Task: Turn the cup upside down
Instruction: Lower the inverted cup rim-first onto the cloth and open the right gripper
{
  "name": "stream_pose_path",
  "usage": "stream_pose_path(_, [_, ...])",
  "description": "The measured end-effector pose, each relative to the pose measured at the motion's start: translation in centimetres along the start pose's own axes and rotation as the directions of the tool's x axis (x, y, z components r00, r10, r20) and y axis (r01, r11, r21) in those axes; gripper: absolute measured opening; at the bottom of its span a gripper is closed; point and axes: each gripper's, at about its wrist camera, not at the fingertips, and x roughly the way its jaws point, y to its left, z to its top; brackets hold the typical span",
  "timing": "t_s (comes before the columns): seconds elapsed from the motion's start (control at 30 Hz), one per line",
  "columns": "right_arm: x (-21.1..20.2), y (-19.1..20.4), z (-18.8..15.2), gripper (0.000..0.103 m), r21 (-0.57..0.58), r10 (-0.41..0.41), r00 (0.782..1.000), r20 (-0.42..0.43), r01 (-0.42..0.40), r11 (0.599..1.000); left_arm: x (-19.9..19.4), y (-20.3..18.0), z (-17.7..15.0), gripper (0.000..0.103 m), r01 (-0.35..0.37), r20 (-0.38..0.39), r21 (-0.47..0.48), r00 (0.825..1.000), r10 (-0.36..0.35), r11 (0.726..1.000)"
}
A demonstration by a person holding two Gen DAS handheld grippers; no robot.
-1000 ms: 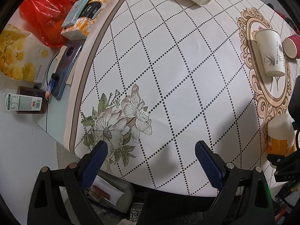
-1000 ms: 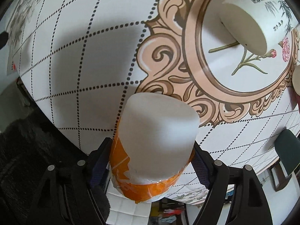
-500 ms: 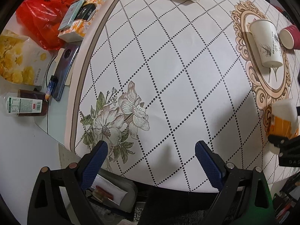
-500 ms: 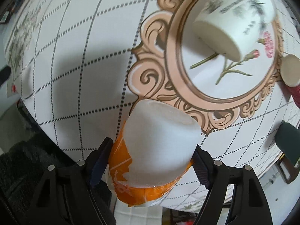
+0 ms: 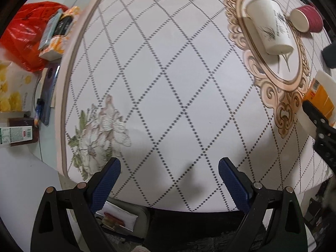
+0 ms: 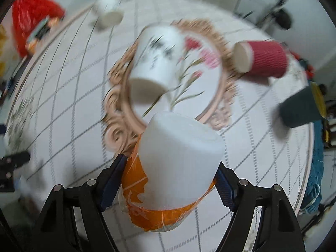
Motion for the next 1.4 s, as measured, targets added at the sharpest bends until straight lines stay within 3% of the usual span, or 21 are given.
stream_pose_path(0.13, [-0.3, 0.4, -2.7, 0.081, 0.047, -0.073, 0.987, 0.144, 0.067, 0.997, 0.1, -0.8, 0.2, 0.095, -0.001, 0.0, 0.025, 1.0, 0.001, 1.0])
stream_pose_path(0.3, [-0.2, 2.4, -5.3, 0.081, 0.027, -0.106, 0.974, 0.203, 0.102, 0.994, -0.4, -1.8, 0.0, 0.095, -0.004, 0.015, 0.05, 1.0, 0.003, 0.999])
stream_pose_path(0.87, [0.0, 2.8, -7.4, 0.082, 0.054, -0.085, 0.989, 0.121, 0.079, 0.995, -1.5, -2.9, -1.3, 0.095, 0.016, 0.048, 0.076, 0.999, -0.019, 0.997])
stream_pose_path(0.97, [-0.3, 2.8, -7.4, 0.089, 0.07, -0.062, 0.993, 0.096, 0.055, 0.996, -2.2, -2.9, -1.5, 0.095, 0.022, 0.067, 0.08, 0.997, -0.027, 0.997])
stream_pose_path(1.03, [-0.9, 2.6, -7.5, 0.095, 0.097, -0.045, 0.996, 0.081, 0.037, 0.995, -2.8, -2.9, -1.7, 0.095, 0.023, 0.083, 0.088, 0.996, -0.03, 0.996])
stream_pose_path(1.23, [-4.0, 1.8, -8.4, 0.096, 0.207, -0.032, 0.998, 0.06, 0.019, 0.978, -5.2, -3.3, -2.7, 0.095, 0.037, 0.127, 0.116, 0.991, -0.052, 0.993])
stream_pose_path(1.4, [-7.9, 0.0, -10.2, 0.097, 0.353, -0.043, 0.998, 0.042, 0.025, 0.935, -8.2, -3.8, -4.0, 0.095, 0.047, 0.178, 0.146, 0.981, -0.073, 0.988])
